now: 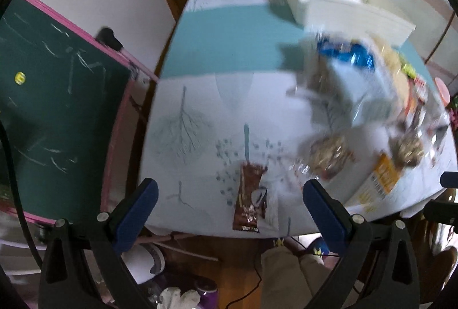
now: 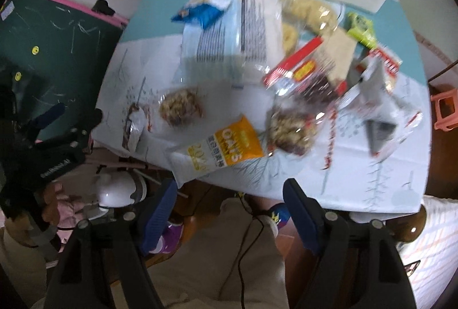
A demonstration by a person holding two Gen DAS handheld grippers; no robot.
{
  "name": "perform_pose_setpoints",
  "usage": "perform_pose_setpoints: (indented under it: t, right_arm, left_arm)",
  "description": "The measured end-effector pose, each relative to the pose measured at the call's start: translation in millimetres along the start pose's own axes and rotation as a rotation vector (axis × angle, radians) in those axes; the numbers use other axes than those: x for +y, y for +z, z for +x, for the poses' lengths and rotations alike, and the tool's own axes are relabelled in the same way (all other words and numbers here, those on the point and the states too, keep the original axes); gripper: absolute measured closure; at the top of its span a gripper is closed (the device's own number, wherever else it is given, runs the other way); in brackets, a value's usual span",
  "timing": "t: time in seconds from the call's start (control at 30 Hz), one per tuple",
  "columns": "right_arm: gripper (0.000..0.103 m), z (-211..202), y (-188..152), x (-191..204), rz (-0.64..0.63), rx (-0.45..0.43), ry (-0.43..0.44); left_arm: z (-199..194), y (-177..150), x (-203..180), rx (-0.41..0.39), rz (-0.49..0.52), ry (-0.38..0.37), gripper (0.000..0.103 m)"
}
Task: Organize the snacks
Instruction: 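Grasp the brown chocolate bar with the left tool while the right tool grasps the orange OATS bar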
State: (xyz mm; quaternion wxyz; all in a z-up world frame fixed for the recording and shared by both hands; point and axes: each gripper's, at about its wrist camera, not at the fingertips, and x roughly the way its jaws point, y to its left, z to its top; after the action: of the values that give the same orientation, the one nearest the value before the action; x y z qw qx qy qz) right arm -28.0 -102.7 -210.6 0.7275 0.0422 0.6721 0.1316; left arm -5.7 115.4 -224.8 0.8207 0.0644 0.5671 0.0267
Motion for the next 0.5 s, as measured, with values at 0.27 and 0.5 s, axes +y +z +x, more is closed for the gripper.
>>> perform_pose_setpoints:
  t: [0.27,0.5]
  right_arm:
    - [0.026,45,3,4,0.082,0.064,0.054]
    - [0.026,76,14,3,0.184,0.090,0.062]
  left_arm:
    - [47,-12,8,0.082,-0.047,-0.046,0.003]
    - [68,-17,21,0.146,-0.104,-0.089,0.008]
